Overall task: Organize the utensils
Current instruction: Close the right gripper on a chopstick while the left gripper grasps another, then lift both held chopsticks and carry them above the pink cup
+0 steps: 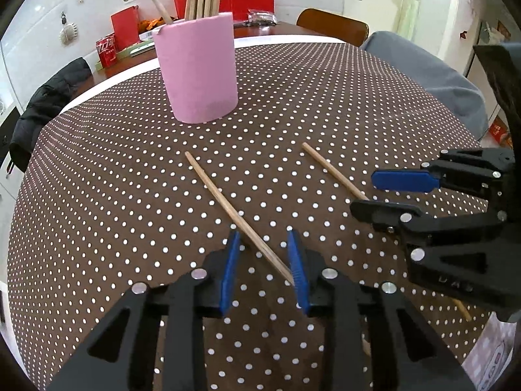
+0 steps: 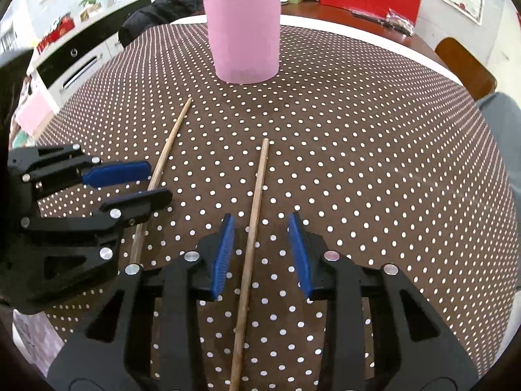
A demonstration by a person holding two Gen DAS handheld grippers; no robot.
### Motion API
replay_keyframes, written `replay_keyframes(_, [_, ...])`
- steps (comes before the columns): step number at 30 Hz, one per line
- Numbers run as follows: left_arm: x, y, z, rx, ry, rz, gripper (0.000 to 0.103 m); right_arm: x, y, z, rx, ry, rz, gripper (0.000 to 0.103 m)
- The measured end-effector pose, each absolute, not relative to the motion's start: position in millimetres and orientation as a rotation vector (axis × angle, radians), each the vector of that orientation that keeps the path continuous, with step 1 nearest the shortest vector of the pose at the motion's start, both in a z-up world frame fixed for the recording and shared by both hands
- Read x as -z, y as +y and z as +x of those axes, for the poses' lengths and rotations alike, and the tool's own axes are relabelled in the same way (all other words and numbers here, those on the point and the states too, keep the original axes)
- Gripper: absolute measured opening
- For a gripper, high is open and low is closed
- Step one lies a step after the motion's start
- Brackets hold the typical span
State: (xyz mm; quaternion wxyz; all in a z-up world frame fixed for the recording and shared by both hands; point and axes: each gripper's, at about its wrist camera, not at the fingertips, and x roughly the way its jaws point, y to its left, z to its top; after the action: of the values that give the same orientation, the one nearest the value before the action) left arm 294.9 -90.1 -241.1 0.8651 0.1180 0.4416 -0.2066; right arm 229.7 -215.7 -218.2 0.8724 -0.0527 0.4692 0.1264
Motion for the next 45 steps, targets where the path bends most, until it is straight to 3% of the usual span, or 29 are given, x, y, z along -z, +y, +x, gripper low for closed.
replay_keyframes(2, [241,-91,296,0.437,0.924,0.239,0.019,218,-215,230,-0.251,0.98,-0.123,0.011])
replay_keyframes(3, [240,-91,305,0.439,0.926,0.229,0.017,218,-217,231,-0.25,0.98,-0.119,0.007])
replay_keyframes(7, [239,-77,306,0.492,0.942,0.167,0.005,218,-219,228,-0.253,0.978,-0.11,0.006])
replay_keyframes(20, [240,-70,288,0.444,0.934,0.281,0.006,212,-236,216,-0.271,0.955,-0.037,0.006])
replay_keyframes(21, [240,-73,290,0.433,0.935,0.308,0.017,214,-234,217,-0.273,0.967,-0.047,0.006])
replay_keyframes(22, [240,-76,290,0.409,0.93,0.347,0.037,215,-232,217,-0.269,0.973,-0.053,0.006])
replay_keyframes(24, [238,-81,293,0.397,0.926,0.404,0.057,217,-231,219,-0.26,0.988,-0.056,0.006])
replay_keyframes(27, [239,-84,300,0.431,0.938,0.41,0.057,217,-227,222,-0.255,0.994,-0.069,0.006])
replay_keyframes(29, [238,-83,306,0.491,0.962,0.359,0.042,217,-224,224,-0.254,0.991,-0.083,0.006])
replay_keyframes(31, [237,-90,311,0.518,0.959,0.352,0.006,217,-221,226,-0.251,0.986,-0.09,0.006])
replay_keyframes(45, [194,-49,290,0.447,0.744,0.097,0.005,177,-252,211,-0.318,0.794,0.106,0.005])
